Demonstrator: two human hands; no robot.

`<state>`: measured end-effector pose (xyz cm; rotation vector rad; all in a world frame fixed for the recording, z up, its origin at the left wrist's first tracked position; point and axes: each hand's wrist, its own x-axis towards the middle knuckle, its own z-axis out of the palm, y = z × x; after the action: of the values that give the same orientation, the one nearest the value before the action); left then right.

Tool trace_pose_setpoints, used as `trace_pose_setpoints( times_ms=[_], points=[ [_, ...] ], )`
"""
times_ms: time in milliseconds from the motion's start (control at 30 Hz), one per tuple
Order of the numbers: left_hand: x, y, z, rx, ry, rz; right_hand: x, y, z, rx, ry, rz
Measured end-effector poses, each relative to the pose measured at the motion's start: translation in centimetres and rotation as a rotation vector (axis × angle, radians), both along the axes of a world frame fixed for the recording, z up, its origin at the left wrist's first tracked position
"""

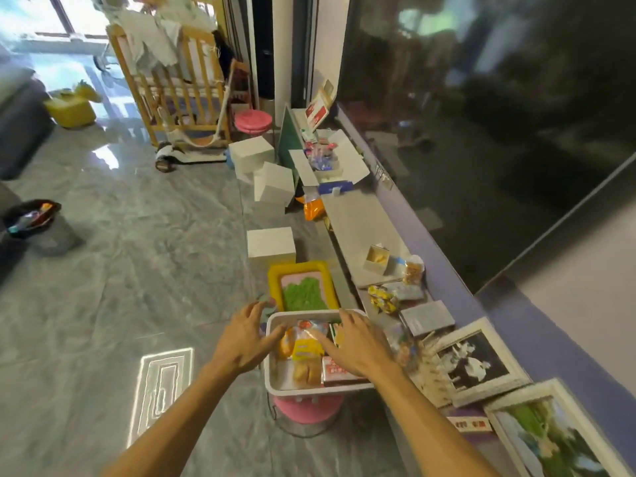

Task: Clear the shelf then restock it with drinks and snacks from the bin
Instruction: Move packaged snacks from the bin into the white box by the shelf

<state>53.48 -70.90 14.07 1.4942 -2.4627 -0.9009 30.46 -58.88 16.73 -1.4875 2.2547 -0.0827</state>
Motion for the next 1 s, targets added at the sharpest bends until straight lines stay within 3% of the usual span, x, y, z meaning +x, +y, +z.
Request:
trace_pose_setpoints(
  times_ms=[200,533,733,867,1000],
  points=[
    [-2.8,-4.5,-12.0,0.055,-0.198,-0.068,-1.9,-4.0,-14.4,0.155,-0.001,0.180],
    [-6.8,-10.4,-35.0,-0.090,-0.462,-0.447,-3.0,-8.0,-39.4,0.277,-0.028,0.490],
    [-9.1,-10.7,-40.1,-0.241,-0.503,-0.460,-2.8,-8.2,-43.8,0.229,0.000,0.541],
    [-9.3,-10.5,-41.5,-0.224,-0.550,-0.428,-2.1,-8.3,-42.9,0.190,0.041,0.595],
    [-8.7,-10.3,-40.3,-0.210,-0.467,-0.367,-1.7,-7.3,-42.6,0.058,0.046,0.596]
  ],
)
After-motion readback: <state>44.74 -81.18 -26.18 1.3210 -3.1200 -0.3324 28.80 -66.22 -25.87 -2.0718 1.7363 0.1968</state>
